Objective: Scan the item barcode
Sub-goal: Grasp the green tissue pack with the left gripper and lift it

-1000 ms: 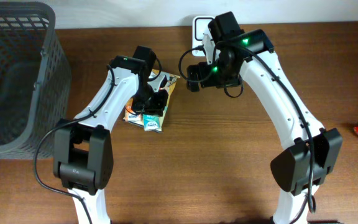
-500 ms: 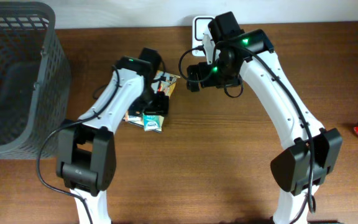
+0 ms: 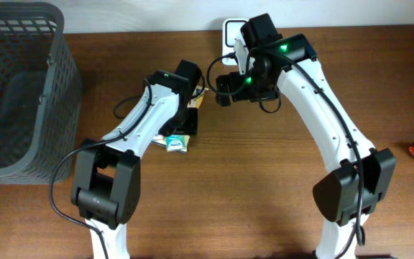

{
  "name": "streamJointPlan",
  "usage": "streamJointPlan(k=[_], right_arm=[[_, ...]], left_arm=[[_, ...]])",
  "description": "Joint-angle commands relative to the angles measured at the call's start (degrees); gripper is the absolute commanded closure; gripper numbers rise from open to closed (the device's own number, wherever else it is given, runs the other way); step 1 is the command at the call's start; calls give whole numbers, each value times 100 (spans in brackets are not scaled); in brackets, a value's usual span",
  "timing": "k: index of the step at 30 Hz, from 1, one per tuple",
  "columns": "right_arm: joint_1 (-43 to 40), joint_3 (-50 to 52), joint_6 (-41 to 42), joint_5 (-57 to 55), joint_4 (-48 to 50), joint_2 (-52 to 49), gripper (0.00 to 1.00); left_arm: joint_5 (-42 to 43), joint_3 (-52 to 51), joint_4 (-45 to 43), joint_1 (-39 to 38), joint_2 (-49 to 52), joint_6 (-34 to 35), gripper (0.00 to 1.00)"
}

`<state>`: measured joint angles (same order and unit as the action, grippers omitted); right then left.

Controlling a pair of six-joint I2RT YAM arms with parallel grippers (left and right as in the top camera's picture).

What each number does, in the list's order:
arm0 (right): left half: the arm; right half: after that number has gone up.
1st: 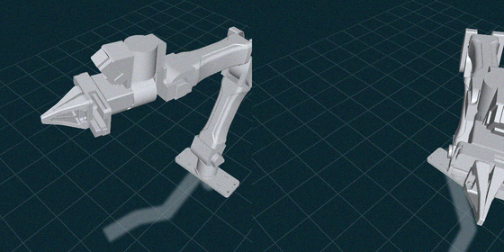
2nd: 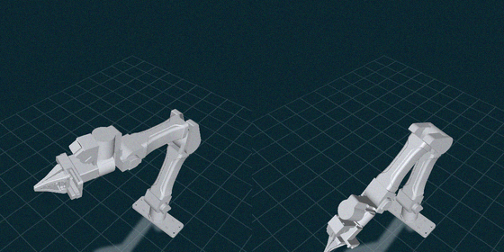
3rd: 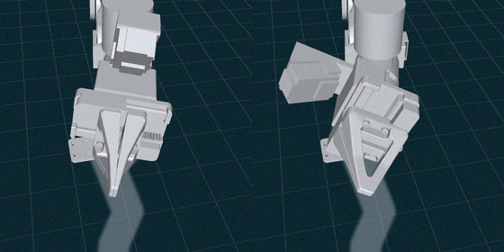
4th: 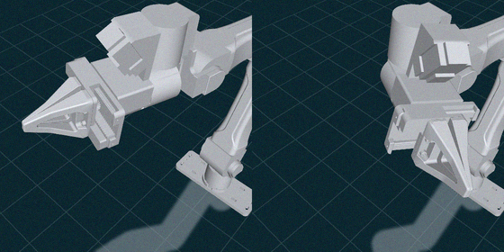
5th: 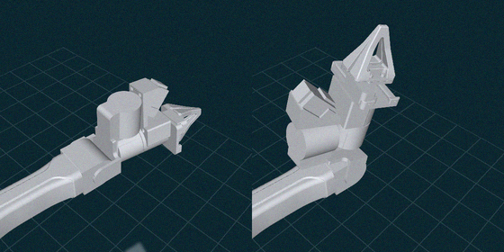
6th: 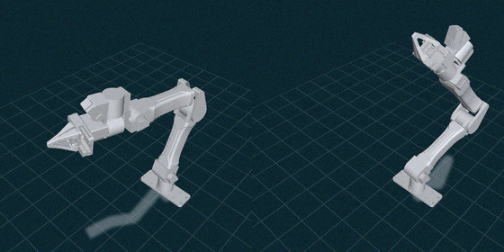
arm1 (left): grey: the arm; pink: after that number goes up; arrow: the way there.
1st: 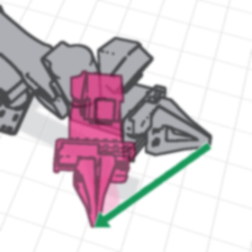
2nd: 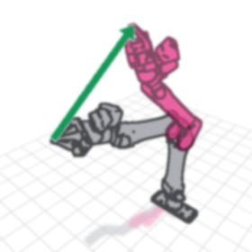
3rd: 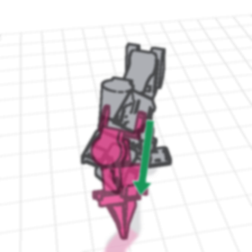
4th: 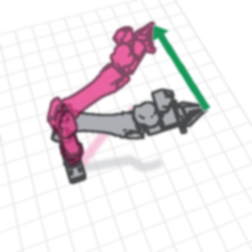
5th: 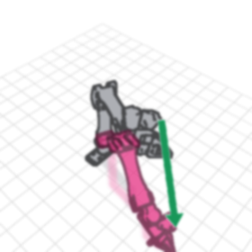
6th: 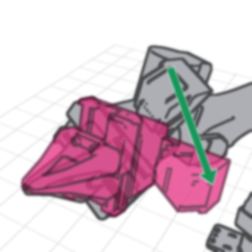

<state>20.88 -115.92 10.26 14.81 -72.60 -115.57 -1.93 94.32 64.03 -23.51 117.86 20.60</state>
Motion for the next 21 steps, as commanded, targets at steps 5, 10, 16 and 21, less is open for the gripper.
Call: streamJointPlan(k=[5, 10, 16, 21], right_arm=[[11, 24, -39, -50, 4, -22, 2], [11, 24, -39, -50, 4, -22, 2], [11, 24, -39, -50, 4, -22, 1], [11, 24, -39, -50, 4, -22, 1]], left_arm=[[85, -232, -98, -2, -50, 83, 50], [63, -282, -151, -2, -44, 85, 52], [66, -546, -358, -2, -42, 90, 54], [63, -649, -407, -2, -39, 125, 79]])
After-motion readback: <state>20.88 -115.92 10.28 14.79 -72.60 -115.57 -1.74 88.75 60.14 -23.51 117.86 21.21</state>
